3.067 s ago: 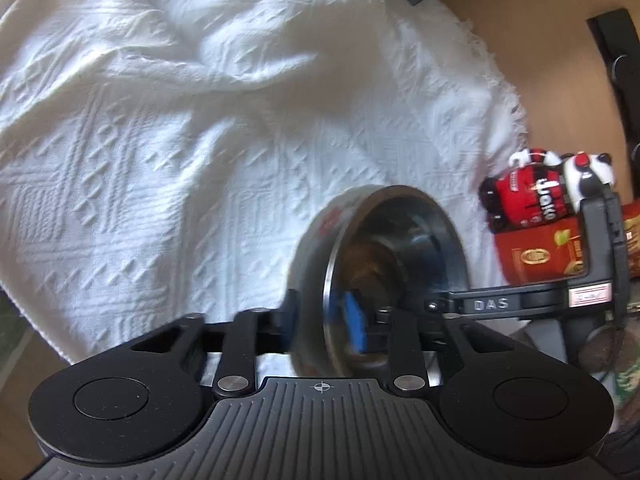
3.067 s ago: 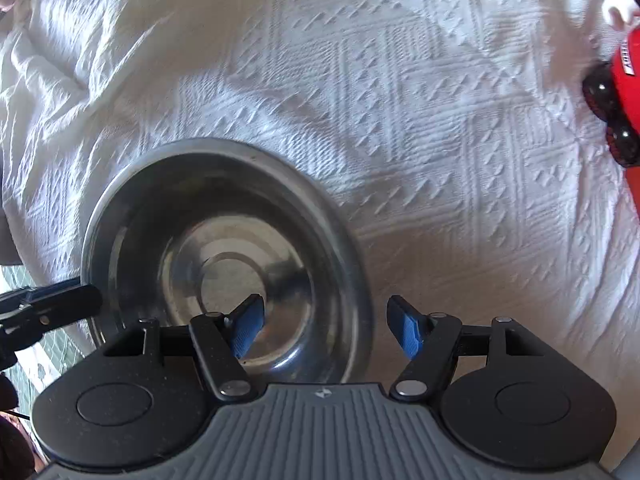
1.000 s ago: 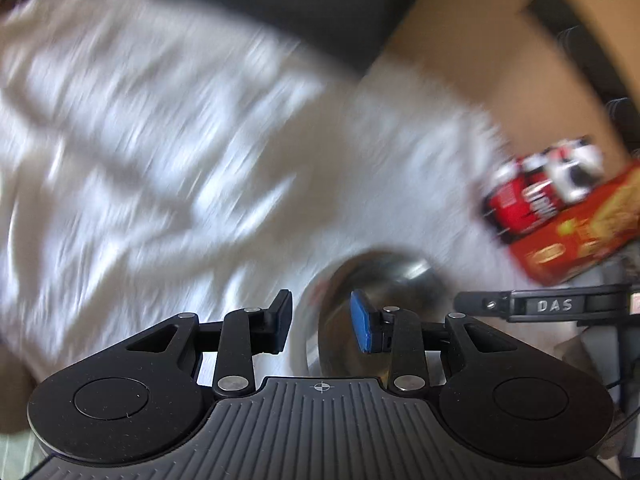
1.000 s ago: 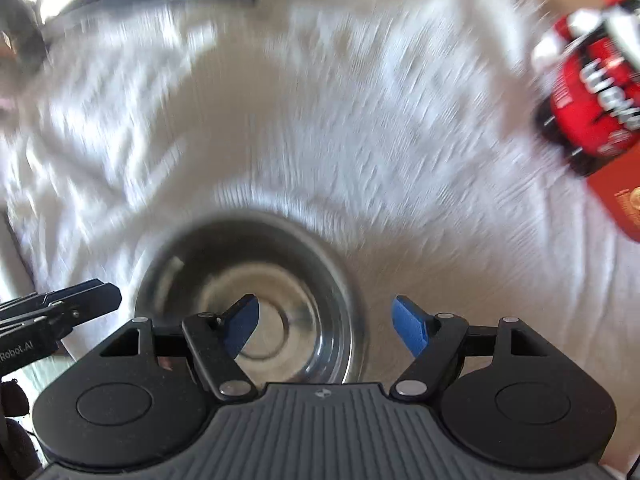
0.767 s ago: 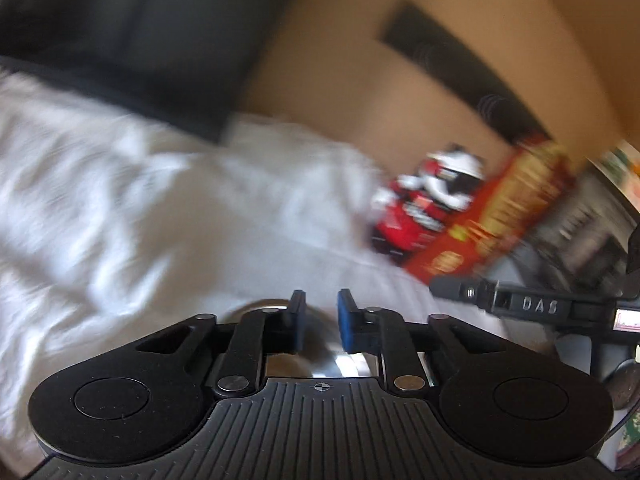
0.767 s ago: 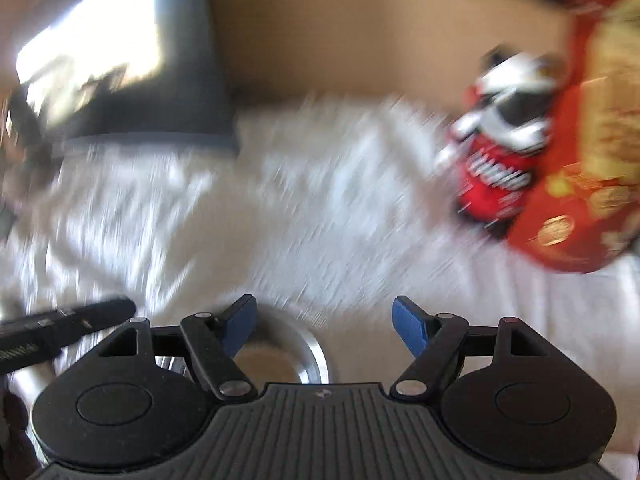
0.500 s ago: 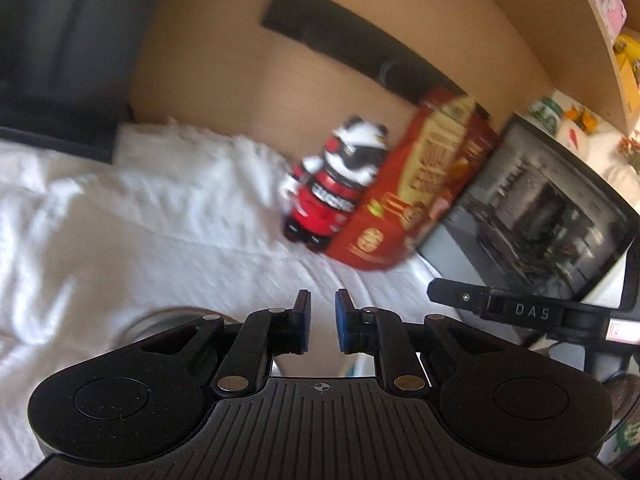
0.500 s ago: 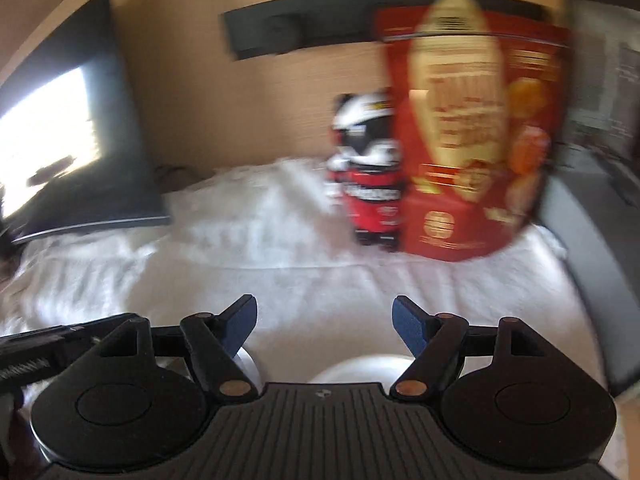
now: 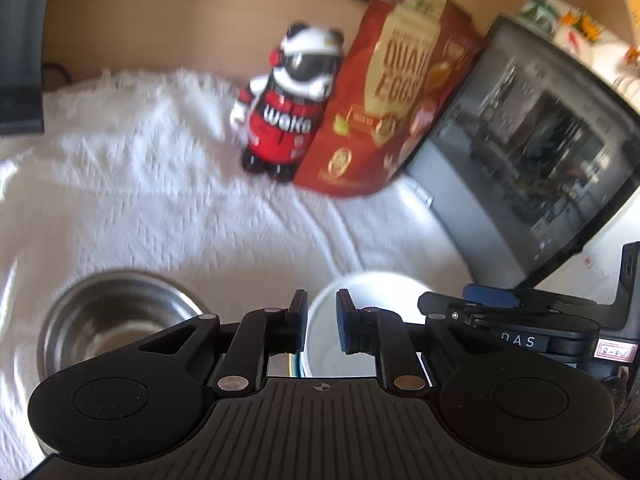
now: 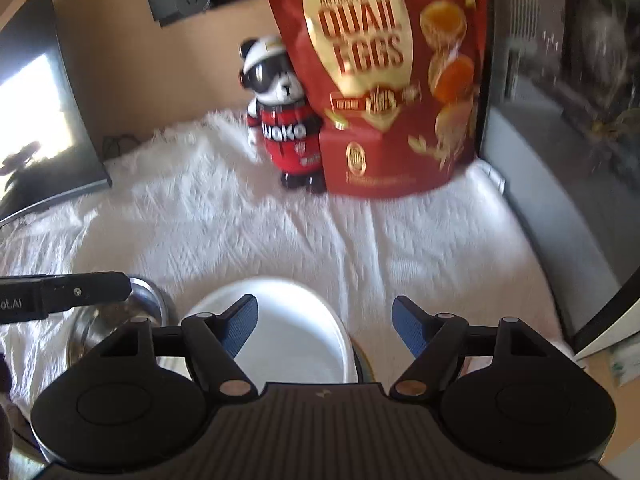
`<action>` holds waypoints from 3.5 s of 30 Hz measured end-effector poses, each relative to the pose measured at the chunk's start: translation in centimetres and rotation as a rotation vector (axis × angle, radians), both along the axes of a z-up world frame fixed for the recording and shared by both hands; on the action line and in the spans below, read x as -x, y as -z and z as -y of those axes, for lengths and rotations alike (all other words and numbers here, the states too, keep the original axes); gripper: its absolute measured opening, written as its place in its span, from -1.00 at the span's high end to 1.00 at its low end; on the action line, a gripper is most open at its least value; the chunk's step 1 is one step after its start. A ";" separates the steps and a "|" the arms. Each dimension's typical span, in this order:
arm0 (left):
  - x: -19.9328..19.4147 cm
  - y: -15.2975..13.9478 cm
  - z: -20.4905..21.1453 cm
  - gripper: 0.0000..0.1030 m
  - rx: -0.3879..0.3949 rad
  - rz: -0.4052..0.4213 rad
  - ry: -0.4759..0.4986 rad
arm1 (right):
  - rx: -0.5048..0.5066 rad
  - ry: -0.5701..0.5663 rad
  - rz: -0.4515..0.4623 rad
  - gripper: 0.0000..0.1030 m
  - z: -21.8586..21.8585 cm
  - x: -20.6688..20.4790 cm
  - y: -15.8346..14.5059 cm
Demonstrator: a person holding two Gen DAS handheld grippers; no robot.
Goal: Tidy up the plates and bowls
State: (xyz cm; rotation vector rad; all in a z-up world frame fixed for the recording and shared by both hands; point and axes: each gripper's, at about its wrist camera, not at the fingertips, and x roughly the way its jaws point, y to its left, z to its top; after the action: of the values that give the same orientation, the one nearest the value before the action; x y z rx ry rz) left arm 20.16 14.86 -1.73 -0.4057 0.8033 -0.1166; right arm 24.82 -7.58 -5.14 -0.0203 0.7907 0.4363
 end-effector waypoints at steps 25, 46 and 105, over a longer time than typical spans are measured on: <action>-3.8 4.0 2.0 0.66 0.081 -0.308 -0.121 | 0.006 -0.110 -0.074 -0.46 2.8 -4.3 4.4; -2.6 0.6 3.8 0.62 0.019 -0.195 -0.052 | 0.001 -0.101 -0.086 -0.46 2.9 -3.7 4.6; -1.9 9.5 3.2 0.19 0.122 -0.396 -0.102 | -0.235 -0.209 -0.503 -0.45 1.5 -4.7 10.9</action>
State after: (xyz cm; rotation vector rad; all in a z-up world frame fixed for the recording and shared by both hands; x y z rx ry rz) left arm 22.07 11.64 -11.24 -0.5943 1.1665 0.0117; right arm 29.52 -9.04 -16.02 0.2360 1.2323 0.7461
